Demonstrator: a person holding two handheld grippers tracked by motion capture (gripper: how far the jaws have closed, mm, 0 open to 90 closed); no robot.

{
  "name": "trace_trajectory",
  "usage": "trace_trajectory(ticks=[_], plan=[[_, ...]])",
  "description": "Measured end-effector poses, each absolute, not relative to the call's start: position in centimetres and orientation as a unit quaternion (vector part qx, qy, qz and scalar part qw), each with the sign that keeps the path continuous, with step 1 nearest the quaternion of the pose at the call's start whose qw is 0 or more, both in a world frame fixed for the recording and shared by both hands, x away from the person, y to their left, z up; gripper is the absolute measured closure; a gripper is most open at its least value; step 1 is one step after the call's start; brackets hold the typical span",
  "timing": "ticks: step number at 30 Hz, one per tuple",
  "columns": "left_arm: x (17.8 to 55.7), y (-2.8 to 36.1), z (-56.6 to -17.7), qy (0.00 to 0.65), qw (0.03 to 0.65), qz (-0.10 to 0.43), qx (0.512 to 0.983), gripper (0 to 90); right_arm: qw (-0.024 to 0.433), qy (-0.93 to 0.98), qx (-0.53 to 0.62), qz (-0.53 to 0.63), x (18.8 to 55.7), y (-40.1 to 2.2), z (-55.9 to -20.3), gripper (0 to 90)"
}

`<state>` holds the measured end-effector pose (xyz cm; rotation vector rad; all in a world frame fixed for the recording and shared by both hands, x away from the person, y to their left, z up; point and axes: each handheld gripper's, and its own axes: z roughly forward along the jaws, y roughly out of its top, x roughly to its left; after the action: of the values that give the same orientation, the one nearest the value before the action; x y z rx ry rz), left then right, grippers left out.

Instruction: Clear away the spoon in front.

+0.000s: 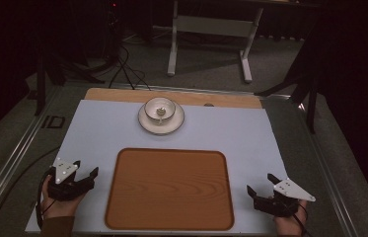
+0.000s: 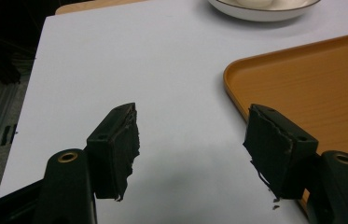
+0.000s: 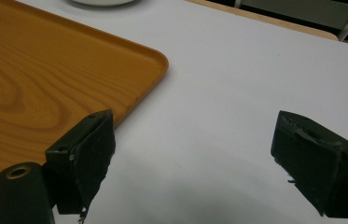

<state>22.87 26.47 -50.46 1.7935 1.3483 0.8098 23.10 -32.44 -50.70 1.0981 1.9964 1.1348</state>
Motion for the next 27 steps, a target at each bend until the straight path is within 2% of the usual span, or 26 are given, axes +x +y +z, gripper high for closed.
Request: trace_trajectory(ticks=[12, 27], plan=[[23.6, 25.7, -50.2, 0.503, 0.379, 0.297, 0.718, 35.1, 0.294, 0.748, 0.415, 0.427, 23.1, -32.6, -50.8, 13.5], [26.3, 22.2, -47.0, 0.446, 0.394, 0.299, 0.746, 36.2, 0.299, 0.748, 0.414, 0.424, 23.2, -32.7, -50.8, 13.5]])
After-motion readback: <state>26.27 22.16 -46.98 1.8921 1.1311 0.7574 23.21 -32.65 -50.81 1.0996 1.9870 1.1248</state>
